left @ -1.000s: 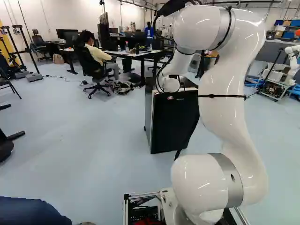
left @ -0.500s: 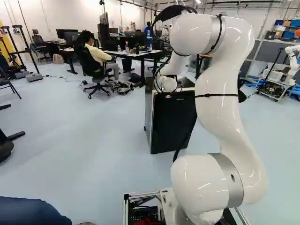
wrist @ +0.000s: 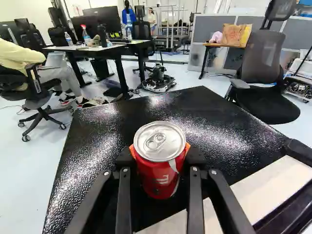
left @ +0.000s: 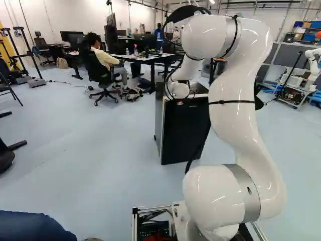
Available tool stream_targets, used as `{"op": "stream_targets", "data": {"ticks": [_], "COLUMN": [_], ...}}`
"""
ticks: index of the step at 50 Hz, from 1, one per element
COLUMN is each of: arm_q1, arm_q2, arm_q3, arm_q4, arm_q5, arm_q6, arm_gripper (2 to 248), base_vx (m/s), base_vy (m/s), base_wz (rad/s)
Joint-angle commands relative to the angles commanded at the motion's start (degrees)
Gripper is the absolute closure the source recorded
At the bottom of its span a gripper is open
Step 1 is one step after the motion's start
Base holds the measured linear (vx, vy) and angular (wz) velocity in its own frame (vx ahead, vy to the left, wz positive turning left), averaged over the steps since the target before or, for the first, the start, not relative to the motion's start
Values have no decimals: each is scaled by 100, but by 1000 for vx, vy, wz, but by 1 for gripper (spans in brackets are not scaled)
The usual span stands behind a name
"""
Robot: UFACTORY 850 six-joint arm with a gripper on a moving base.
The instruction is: Grab a drink from the fridge
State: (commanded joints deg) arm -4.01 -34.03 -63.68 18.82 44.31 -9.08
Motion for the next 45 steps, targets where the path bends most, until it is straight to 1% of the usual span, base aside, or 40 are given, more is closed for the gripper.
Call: {"op": "stream_targets", "data": {"ticks": [45], "arm_q1": [0], "arm_q2": [449], "arm_q3": [32], "arm_q4": [0], "arm_q5": [0], "arm_q6": [0], "arm_gripper": [151], "base_vx": [0], "base_vy": [0], "base_wz": [0]}}
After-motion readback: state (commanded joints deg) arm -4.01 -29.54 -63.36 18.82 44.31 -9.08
